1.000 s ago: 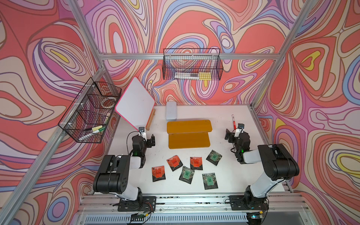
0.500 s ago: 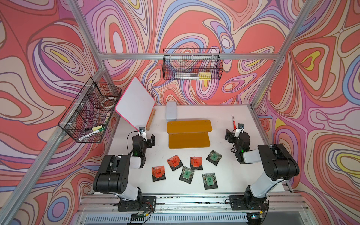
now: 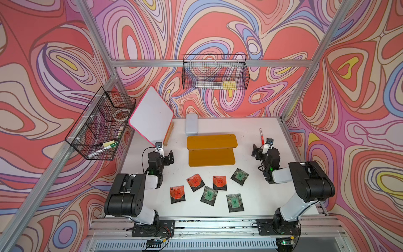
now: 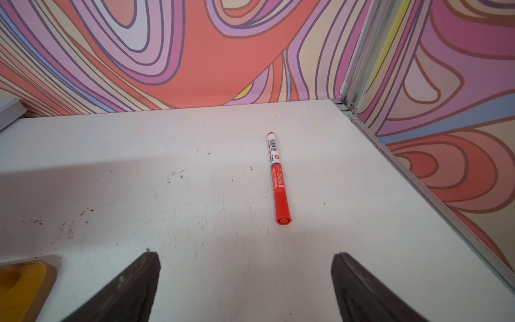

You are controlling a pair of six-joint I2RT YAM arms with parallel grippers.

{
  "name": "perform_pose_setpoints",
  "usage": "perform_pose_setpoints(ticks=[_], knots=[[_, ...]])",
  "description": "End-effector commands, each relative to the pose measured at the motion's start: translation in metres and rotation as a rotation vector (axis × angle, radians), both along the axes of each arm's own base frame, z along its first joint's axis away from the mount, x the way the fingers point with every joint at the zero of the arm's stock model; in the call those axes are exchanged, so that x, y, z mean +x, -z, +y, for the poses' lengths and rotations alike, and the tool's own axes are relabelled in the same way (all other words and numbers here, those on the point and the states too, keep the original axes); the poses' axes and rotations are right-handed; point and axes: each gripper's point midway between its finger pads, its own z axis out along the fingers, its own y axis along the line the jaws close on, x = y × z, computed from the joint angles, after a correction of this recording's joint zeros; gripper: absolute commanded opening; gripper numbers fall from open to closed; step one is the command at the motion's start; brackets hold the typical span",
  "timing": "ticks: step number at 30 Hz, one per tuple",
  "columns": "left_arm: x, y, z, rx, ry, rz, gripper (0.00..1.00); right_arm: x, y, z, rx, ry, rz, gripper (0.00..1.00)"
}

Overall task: Place the tea bags on the shelf by color
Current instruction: Pick up the tea bag from the center of the board.

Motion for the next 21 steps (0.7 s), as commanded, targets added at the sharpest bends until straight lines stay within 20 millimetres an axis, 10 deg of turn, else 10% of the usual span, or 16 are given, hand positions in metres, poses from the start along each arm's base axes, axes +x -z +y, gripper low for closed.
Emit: perform_pose_setpoints(ticks=[1, 21], knots=[[0.000, 0.002, 0.001, 0.007, 0.008, 0.008, 0.99, 0.004, -0.003, 0.000, 0.003, -0.009, -0.006, 0.98], [-0.022, -0.035, 0.023, -0.017, -0.138, -0.022, 0.99, -0.017, -0.045, -0.019, 0.011, 0.110, -0.075, 0.98]])
